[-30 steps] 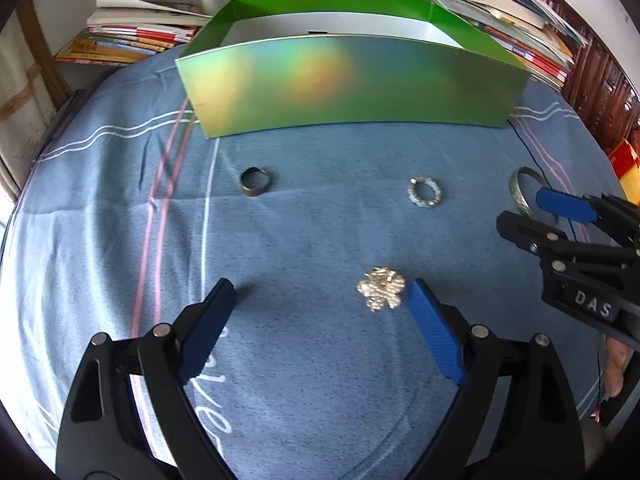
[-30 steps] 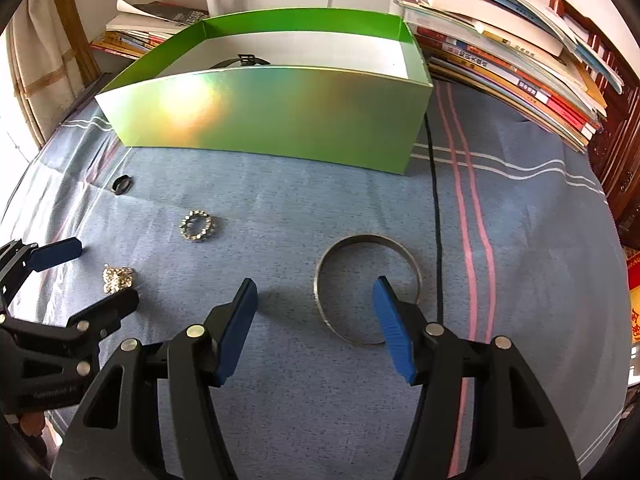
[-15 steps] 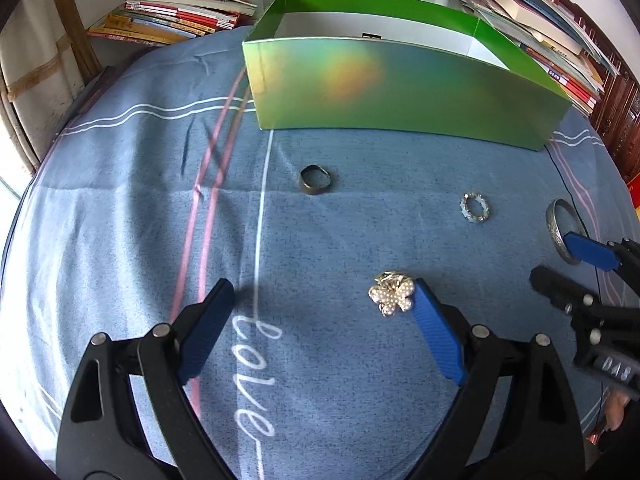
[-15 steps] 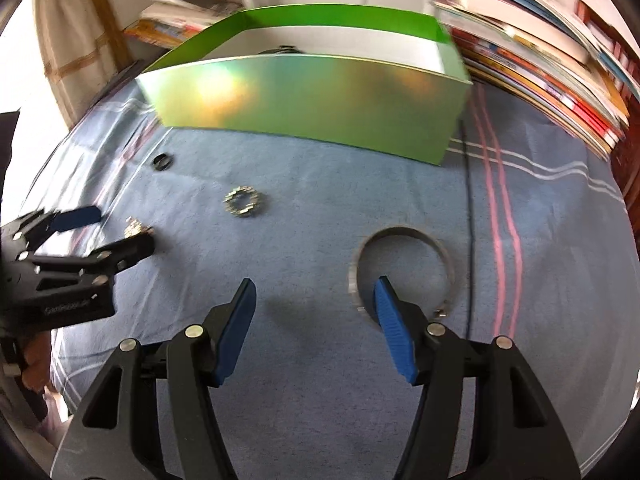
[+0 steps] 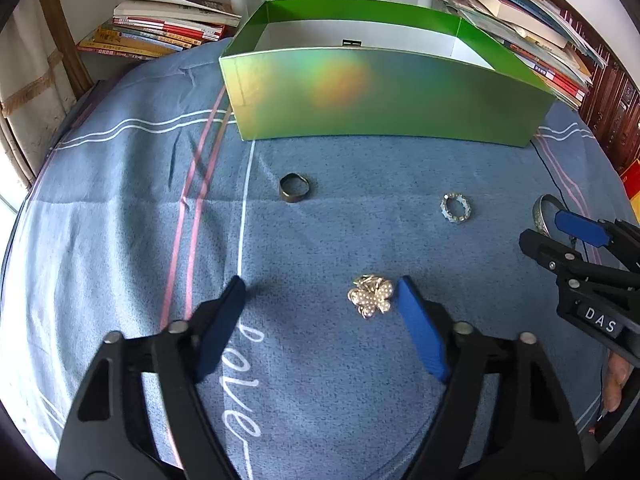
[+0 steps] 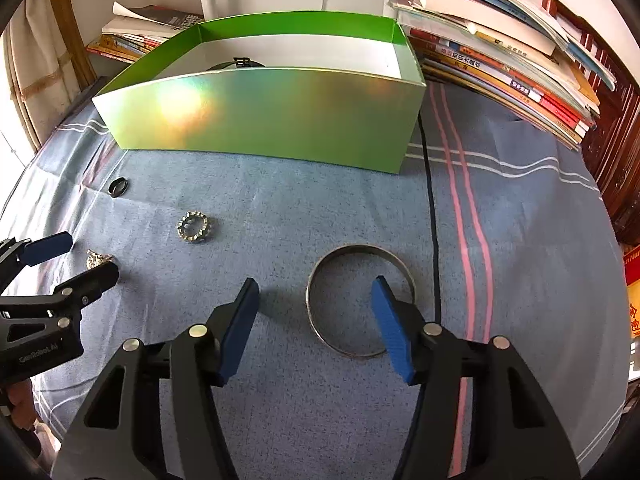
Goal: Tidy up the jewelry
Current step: 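Grasp the gold flower brooch with the left tool while the right tool grasps the silver bangle, then carry the brooch and bangle into the green box and open both tools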
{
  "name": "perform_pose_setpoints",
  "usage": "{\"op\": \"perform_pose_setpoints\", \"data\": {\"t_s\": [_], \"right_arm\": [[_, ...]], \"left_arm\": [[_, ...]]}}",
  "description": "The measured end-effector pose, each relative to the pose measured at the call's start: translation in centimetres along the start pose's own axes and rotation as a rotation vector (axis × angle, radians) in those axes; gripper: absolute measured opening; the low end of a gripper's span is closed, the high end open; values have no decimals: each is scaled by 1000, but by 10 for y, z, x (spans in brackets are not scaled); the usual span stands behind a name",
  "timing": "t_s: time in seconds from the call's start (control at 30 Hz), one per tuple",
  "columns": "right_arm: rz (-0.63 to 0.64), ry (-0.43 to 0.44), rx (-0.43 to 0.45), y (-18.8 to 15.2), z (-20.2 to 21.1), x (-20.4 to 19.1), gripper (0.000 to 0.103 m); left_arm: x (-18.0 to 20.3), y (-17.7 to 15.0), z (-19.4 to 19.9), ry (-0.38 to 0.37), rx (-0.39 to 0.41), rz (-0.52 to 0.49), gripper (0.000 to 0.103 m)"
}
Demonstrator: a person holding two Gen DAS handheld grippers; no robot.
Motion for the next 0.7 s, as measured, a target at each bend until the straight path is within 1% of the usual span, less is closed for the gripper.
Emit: {"op": "perform_pose_setpoints", "data": {"t_s": [0.03, 0.1, 0.2, 0.27, 0.3, 0.33, 0.4, 0.43, 0.5, 0.53, 0.6, 0.7], "right_arm": [[0, 0, 1, -1, 1, 1, 58], [2, 1, 2, -1, 1, 1, 57], [2, 1, 3, 0, 0, -1, 57], [3, 1, 5, 0, 0, -1, 56], [3, 3, 8, 0, 1, -2, 50], [1, 3, 10, 0, 2, -2, 46], [0, 5, 13, 0, 3, -2, 30], [-1, 8, 13, 0, 3, -2, 27], [-2, 9, 14, 0, 4, -2, 20], [1, 11, 14, 0, 4, -3, 18], [11, 17, 13, -1, 5, -5, 7], [33, 17, 9, -2, 6, -10, 4]], "left_arm": [[1, 1, 0, -2, 1, -2, 66], [4, 1, 1, -13, 5, -8, 57], [8, 0, 2, -11, 9, -25, 52], [10, -1, 3, -17, 9, -33, 44], [12, -1, 4, -23, 9, -39, 41], [13, -1, 4, -27, 9, -43, 35], [14, -2, 5, -36, 8, -46, 23], [14, -2, 5, -42, 8, -47, 21], [15, -3, 5, -40, 9, -50, 21], [15, -3, 5, -40, 10, -49, 21], [15, -3, 5, -41, 10, -48, 21], [16, -3, 6, -39, 15, -49, 21]]}}
Point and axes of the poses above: each gripper's, at about its wrist camera, not at the fingertips, and z roughly against the way its jaws point, x to its right, y to its top, the point moved 5 cm from there along -z, roughly the way its jaws point, and after that the axes turned 6 degrees about z, right-handed, at the moved point
